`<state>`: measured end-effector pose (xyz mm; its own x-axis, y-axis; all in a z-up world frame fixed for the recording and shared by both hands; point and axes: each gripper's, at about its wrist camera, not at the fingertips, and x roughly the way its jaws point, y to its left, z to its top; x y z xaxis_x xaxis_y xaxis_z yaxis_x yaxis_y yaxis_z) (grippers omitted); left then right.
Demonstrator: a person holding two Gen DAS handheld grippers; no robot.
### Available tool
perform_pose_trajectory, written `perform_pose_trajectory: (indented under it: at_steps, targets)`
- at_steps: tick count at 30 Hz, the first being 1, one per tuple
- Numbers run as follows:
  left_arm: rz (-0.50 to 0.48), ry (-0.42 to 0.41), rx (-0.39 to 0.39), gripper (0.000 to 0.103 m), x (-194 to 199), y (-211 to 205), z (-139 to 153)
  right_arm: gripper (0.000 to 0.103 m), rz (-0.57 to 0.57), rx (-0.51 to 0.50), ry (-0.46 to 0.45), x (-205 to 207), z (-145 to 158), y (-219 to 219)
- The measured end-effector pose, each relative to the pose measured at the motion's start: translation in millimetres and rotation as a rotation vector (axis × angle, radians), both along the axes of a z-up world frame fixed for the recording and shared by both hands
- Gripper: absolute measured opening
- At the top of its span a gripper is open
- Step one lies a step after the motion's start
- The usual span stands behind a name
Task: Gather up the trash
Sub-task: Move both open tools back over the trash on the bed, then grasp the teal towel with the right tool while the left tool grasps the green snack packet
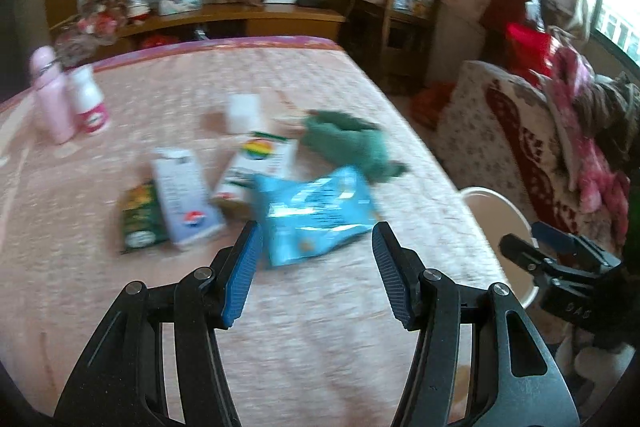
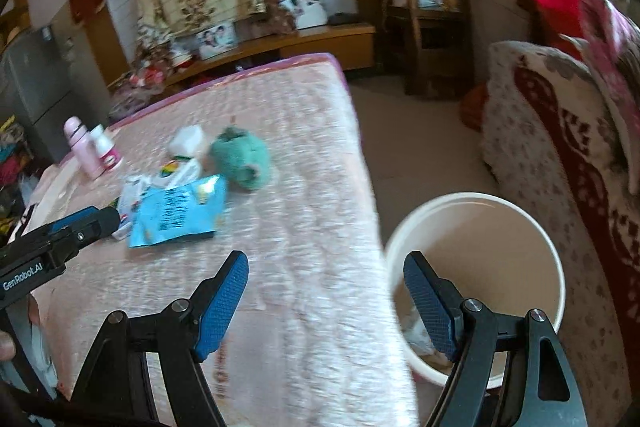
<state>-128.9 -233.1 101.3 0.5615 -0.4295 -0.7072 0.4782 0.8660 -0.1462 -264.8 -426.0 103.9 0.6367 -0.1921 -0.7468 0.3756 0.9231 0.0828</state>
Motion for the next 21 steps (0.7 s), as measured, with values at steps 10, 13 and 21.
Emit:
perform_pose_trajectory:
  at_steps: [10, 13, 21]
  targets:
    - [0.159, 0.017, 0.017, 0.056, 28.9, 79.9, -13.3, 0.078, 0.100, 0.001, 0.031, 39.9, -9.2, 42.4]
    - [0.191, 0.034, 0.019, 0.056, 38.1, 96.8, -19.7, 0.078, 0.121, -0.007, 0.038, 49.3, -10.9, 50.5]
    - [0.222, 0.080, 0.016, 0.056, 58.3, 111.8, -34.0, 0.078, 0.139, -0.004, 0.064, 74.3, -18.7, 57.5]
